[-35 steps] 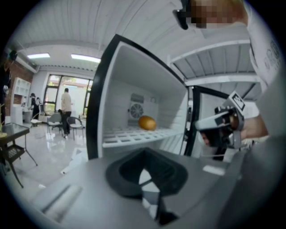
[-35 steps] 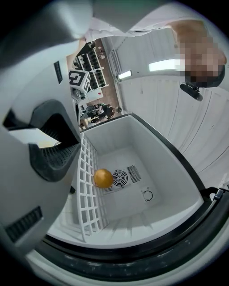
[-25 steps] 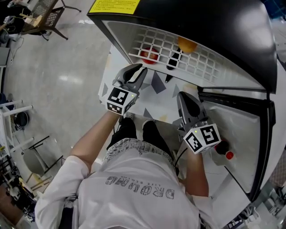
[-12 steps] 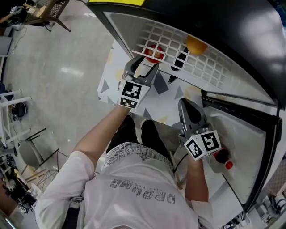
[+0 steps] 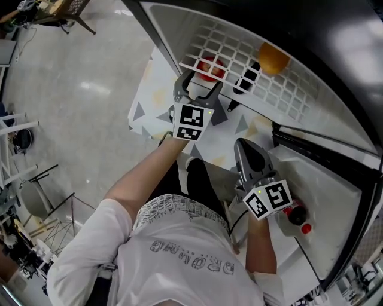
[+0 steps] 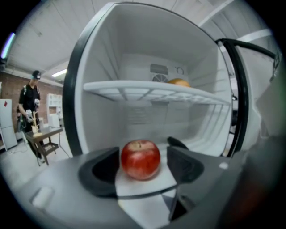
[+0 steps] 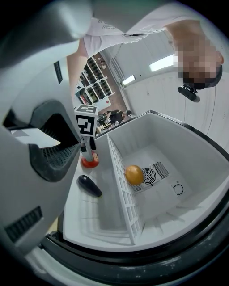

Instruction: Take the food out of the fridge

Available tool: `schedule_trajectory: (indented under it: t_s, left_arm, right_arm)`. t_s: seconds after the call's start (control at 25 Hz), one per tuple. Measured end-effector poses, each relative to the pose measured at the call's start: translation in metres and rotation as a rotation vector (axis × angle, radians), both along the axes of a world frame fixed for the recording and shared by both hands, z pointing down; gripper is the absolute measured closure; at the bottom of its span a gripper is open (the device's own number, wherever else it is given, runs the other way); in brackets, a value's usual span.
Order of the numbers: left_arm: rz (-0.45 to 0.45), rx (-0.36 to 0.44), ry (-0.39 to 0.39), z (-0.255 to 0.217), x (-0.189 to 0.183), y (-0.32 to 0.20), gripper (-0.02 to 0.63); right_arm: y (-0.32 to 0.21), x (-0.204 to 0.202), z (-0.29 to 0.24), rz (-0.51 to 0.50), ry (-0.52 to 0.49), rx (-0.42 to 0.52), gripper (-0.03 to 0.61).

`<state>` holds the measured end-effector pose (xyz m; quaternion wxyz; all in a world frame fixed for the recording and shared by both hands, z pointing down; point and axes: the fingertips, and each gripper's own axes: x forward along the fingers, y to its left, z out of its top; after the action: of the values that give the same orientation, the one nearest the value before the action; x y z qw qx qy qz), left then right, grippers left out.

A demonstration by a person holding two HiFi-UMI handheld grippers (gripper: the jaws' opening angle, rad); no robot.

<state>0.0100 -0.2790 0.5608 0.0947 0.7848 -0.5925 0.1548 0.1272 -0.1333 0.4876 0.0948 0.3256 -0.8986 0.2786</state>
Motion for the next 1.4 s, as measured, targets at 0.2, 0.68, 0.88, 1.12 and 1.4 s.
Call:
schedule_trajectory:
  t_s: [0.2, 0.68, 0.88, 1.12, 1.4]
  left_arm:
    - [-0.027, -0.015, 0.005, 0.008, -0.001, -0.008, 0.267]
    - [0.003, -0.039, 0.008, 0.015, 0.001, -0.018, 0.291]
    - [0.036, -0.032, 0.009, 0.01, 0.002, -0.013, 0.291]
    - [0.061, -0.02, 0.023, -0.005, 0.003, -0.002, 0.29]
    - [0.071, 0.004, 0.033, -0.027, 0.0, 0.011, 0.288]
  right_arm:
    - [0.002, 0.004, 0.006, 0.002, 0.002, -0.016, 0.586]
    - [-0.004, 0.007, 0.015, 0.031, 0.01, -0.033, 0.586]
    - [-0.006, 0.004, 0.016, 0.042, 0.014, -0.03, 0.586]
    - [-0.01, 0.002, 0.006, 0.062, 0.012, -0.009, 0.586]
    - [-0.009, -0.003, -0.011, 0.066, 0.008, 0.026, 0.586]
